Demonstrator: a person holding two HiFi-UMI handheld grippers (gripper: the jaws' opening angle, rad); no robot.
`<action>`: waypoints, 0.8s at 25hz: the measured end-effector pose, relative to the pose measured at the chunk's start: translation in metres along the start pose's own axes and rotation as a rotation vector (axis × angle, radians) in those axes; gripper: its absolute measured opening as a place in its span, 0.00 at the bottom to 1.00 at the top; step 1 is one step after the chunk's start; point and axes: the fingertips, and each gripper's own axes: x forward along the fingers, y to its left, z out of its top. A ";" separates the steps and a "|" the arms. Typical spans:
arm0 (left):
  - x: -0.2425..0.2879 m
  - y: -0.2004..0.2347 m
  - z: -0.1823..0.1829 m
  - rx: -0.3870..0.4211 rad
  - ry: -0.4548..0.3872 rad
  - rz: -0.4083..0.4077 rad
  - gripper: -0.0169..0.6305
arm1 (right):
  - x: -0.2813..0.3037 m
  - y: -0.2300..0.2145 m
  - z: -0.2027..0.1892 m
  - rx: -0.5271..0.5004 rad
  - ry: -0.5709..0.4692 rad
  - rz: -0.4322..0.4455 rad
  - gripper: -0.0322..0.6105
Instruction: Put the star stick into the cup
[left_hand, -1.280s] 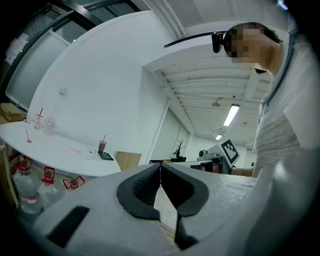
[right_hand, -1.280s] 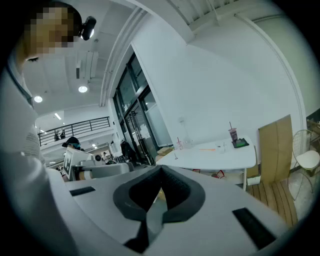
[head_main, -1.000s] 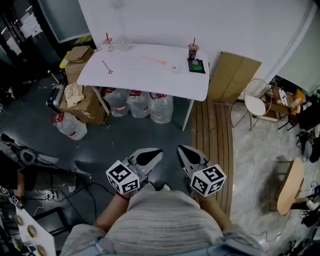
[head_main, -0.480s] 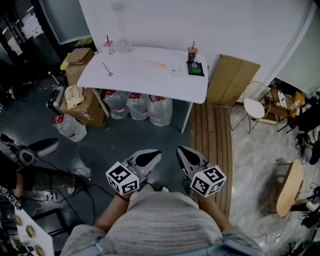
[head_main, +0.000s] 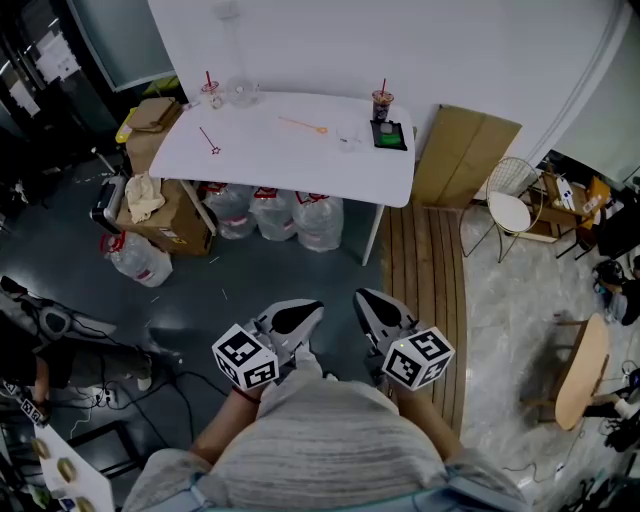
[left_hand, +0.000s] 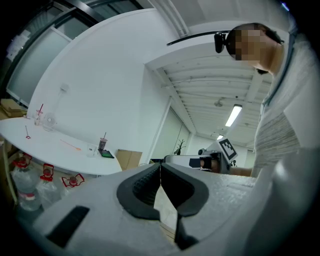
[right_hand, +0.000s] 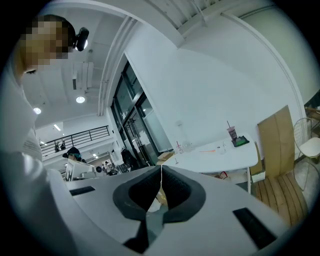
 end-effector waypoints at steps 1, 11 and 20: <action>0.001 0.007 0.002 -0.003 -0.003 0.002 0.05 | 0.006 -0.001 0.002 -0.002 -0.001 0.002 0.06; 0.034 0.111 0.036 -0.022 -0.026 -0.011 0.05 | 0.093 -0.046 0.032 -0.004 0.024 -0.026 0.06; 0.051 0.200 0.071 0.001 -0.022 -0.038 0.05 | 0.177 -0.074 0.057 0.002 -0.003 -0.051 0.06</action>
